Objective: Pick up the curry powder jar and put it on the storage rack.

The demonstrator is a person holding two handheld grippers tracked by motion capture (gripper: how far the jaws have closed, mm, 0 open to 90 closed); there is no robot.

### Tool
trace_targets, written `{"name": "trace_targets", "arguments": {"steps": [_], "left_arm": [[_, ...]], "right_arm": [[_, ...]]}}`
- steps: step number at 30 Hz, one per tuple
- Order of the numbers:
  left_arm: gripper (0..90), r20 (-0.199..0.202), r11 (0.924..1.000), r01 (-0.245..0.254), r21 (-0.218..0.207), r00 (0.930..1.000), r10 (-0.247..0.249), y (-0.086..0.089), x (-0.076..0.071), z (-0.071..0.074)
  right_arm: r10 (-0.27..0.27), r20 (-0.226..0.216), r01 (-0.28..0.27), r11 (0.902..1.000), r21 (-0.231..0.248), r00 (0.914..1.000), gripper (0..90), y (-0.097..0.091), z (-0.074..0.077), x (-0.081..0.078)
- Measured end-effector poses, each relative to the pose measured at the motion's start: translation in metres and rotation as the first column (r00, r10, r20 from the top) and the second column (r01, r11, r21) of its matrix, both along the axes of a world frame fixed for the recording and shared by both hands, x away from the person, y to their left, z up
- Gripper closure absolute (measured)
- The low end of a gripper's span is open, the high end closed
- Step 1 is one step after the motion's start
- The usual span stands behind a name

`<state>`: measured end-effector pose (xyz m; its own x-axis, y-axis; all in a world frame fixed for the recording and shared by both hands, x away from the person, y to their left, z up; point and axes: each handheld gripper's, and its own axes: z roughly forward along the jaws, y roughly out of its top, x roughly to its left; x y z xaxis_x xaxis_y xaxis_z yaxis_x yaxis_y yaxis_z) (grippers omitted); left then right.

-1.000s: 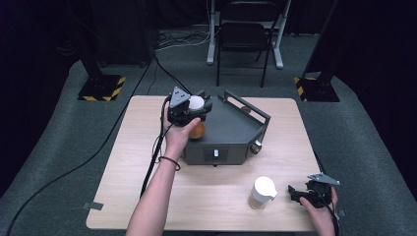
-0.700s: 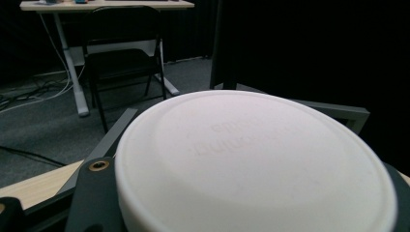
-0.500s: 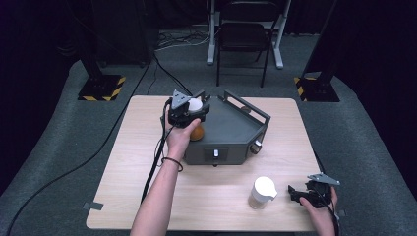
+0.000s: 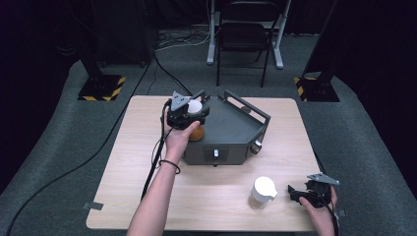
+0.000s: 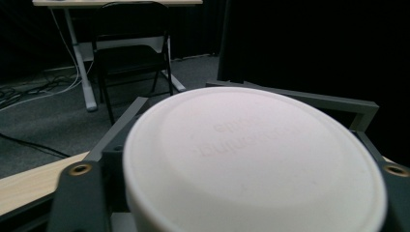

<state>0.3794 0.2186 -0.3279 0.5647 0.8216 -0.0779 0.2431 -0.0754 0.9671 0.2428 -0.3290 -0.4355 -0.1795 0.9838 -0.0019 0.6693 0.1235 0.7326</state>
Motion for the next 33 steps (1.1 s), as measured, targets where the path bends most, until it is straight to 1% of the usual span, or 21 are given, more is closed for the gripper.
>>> {"name": "trace_targets", "arguments": {"steps": [2,4,6,7,9,10,11,14,16,18,22,25,28,31,33], "left_arm": [[21.9,0.004,0.9999,0.001,0.01,1.0,-0.001,0.002,-0.003,0.003],[18.6,0.011,0.9995,0.008,0.031,0.9999,-0.009,0.005,-0.008,0.007],[17.0,0.014,0.9995,0.011,0.029,0.9998,-0.012,0.006,-0.009,0.007],[15.2,0.019,0.9992,0.035,0.019,0.9992,-0.035,0.013,-0.011,0.01],[13.6,0.025,0.999,0.041,0.019,0.9988,-0.041,0.018,-0.014,0.012],[12.5,0.018,0.9989,0.043,0.02,0.9989,-0.043,0.021,-0.014,0.014],[11.2,0.003,0.9988,0.044,0.02,0.999,-0.044,0.023,-0.014,0.016],[9.7,0.01,0.9978,0.039,0.053,0.9992,-0.04,0.027,-0.019,0.02],[7.9,0.002,0.9965,0.054,0.063,0.9985,-0.054,0.031,-0.021,0.023],[7.2,0.008,0.9952,0.058,0.078,0.9982,-0.059,0.034,-0.026,0.025],[7.2,0.01,0.994,0.069,0.085,0.9975,-0.07,0.044,-0.037,0.024],[7.1,0.004,0.9938,0.072,0.085,0.9974,-0.072,0.052,-0.044,0.021],[7.2,-0.01,0.9954,0.081,0.051,0.9967,-0.08,0.062,-0.049,0.017],[7.2,-0.009,0.995,0.07,0.072,0.9976,-0.069,0.068,-0.058,0.015],[7.2,-0.014,0.9955,0.065,0.07,0.9979,-0.064,0.073,-0.063,0.012]], "right_arm": [[0.0,0.0,0.0,1.0,0.0,1.0,0.0,0.0,0.0,0.0],[0.0,0.0,0.0,1.0,0.0,1.0,0.0,0.0,0.0,0.0],[0.0,0.0,0.0,1.0,0.0,1.0,0.0,0.0,0.0,0.0],[0.0,0.0,0.0,1.0,0.0,1.0,0.0,0.0,0.0,0.0],[0.001,0.0,-0.001,1.0,-0.001,1.0,0.0,0.0,0.0,-0.001],[0.001,0.0,-0.001,1.0,-0.001,1.0,0.0,0.0,0.0,-0.001],[0.001,0.0,-0.001,1.0,-0.001,1.0,0.0,0.0,0.0,-0.001],[0.001,0.0,-0.001,1.0,-0.001,1.0,0.0,0.0,0.0,0.0],[0.002,0.0,-0.002,1.0,-0.001,1.0,0.0,0.0,0.0,0.0],[0.001,0.0,-0.001,1.0,-0.001,1.0,0.0,0.0,0.0,0.0],[0.003,0.0,-0.003,1.0,-0.001,1.0,0.0,0.0,0.0,0.0],[0.002,0.0,-0.002,1.0,-0.001,1.0,0.0,0.0,0.0,0.0],[0.002,0.0,-0.002,1.0,-0.001,1.0,0.0,0.0,0.0,0.0],[0.002,0.0,-0.002,1.0,-0.001,1.0,0.0,0.0,0.0,0.0],[0.004,0.0,-0.004,1.0,-0.001,1.0,0.0,0.0,0.0,0.0]]}}
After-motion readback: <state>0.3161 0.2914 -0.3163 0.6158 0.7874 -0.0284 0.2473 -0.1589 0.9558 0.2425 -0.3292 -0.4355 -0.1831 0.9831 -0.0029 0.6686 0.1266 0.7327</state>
